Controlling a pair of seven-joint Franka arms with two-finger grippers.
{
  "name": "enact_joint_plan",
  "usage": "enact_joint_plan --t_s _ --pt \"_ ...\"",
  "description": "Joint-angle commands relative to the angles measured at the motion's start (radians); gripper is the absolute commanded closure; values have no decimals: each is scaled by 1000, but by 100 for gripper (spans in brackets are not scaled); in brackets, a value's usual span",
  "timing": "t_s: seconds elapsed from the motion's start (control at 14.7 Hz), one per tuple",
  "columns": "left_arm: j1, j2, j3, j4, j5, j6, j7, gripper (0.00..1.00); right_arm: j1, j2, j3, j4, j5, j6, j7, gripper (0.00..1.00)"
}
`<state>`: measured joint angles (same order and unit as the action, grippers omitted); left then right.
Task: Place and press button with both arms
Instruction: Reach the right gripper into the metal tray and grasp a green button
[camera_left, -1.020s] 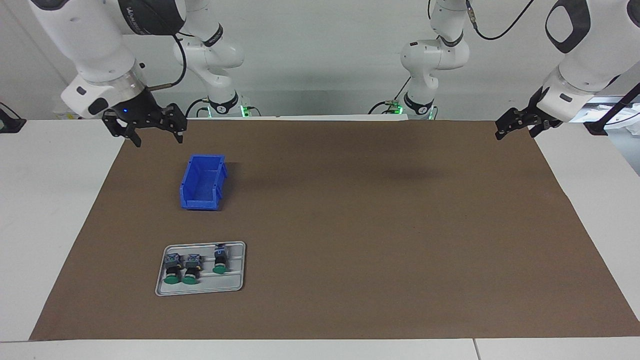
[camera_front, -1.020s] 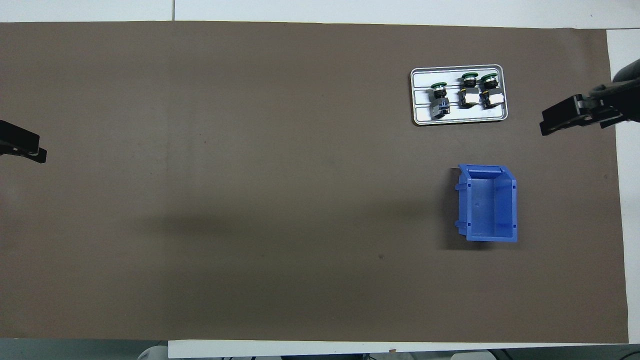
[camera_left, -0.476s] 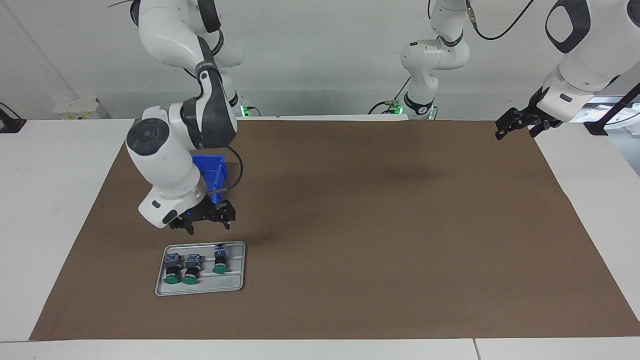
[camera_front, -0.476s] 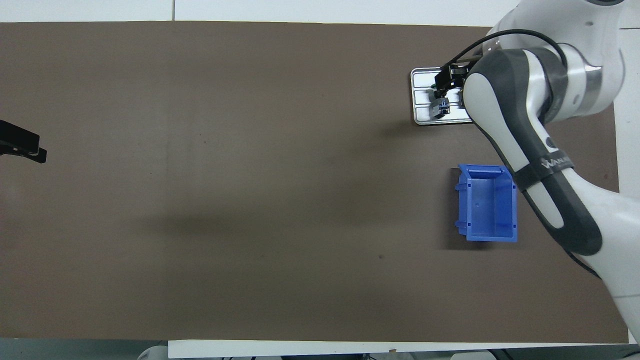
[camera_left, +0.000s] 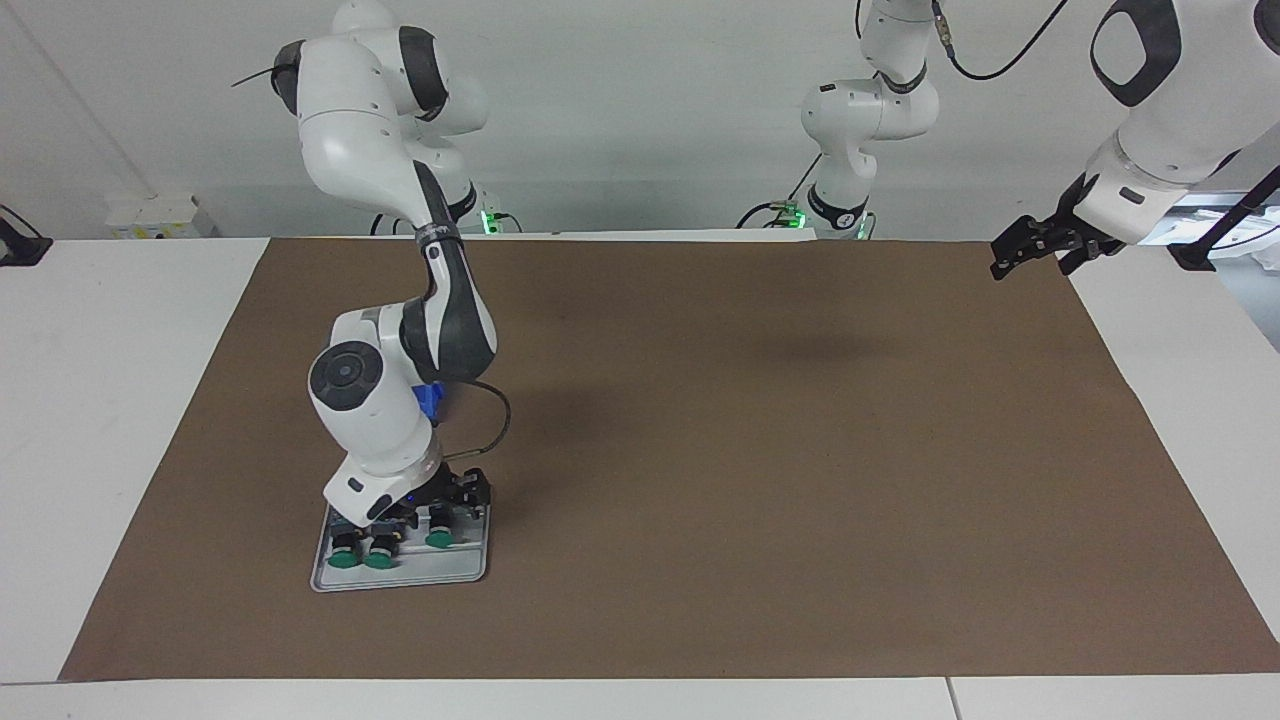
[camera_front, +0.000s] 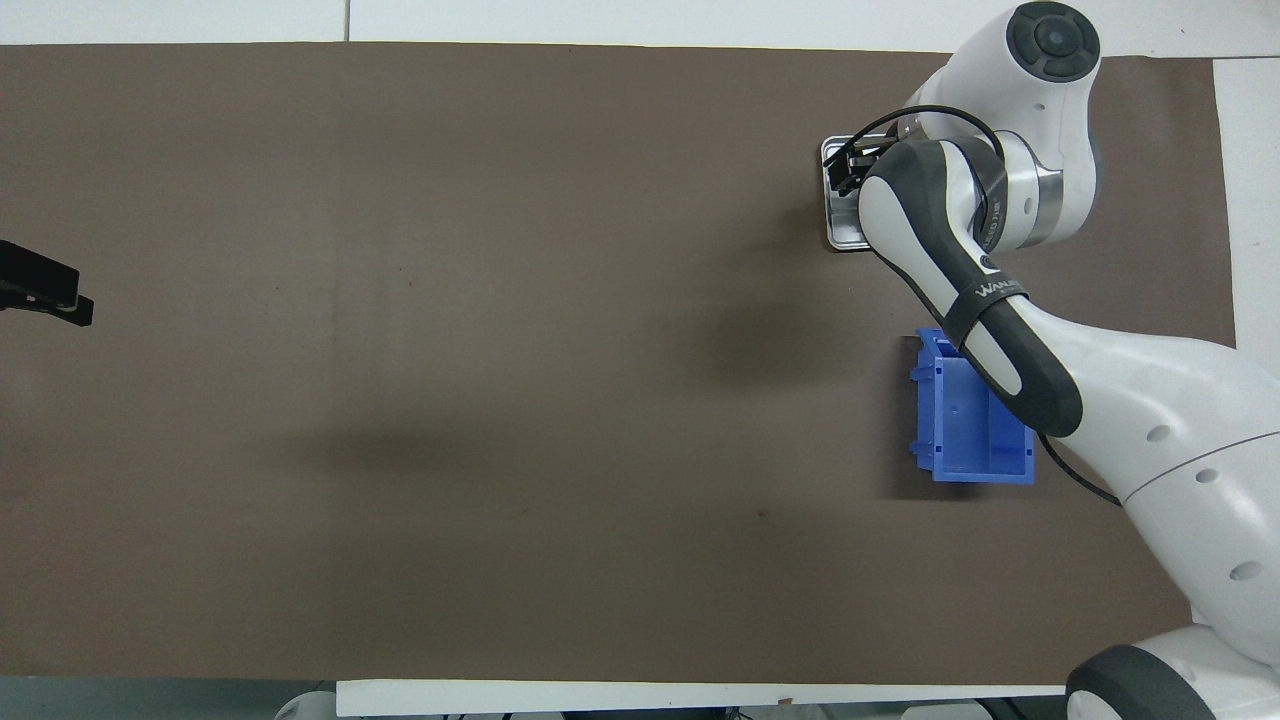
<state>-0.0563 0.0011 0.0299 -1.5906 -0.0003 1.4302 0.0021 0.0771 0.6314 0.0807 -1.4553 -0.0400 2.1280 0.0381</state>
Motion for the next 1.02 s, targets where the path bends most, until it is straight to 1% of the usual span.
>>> enact_joint_plan --t_s 0.0,0.14,0.2,0.34,0.41,0.54,0.61,0.75,0.95 --pt "4 -23 -2 -26 17 16 1 0 -2 -21 4 -46 -24 18 5 12" --pt "6 -23 -2 -26 17 16 1 0 0 -22 2 -63 -23 20 8 13" --pt "6 -23 -2 -26 17 16 1 0 0 -24 2 -77 -23 20 14 16" --pt "4 -23 -2 -26 17 15 1 0 -8 -28 2 -85 -23 10 22 28" --pt "6 -23 -2 -26 17 16 1 0 -16 -30 2 -77 -23 0 23 45" --pt "6 -23 -2 -26 17 16 1 0 -16 -33 1 -68 -26 -20 22 82" --pt "4 -23 -2 -26 17 16 1 0 -16 -38 1 -63 -26 -31 23 98" --pt "6 -23 -2 -26 17 16 1 0 -16 -56 -1 -25 -26 -91 23 100" --pt "4 -23 -2 -26 17 16 1 0 4 -79 1 76 -8 -244 38 100"
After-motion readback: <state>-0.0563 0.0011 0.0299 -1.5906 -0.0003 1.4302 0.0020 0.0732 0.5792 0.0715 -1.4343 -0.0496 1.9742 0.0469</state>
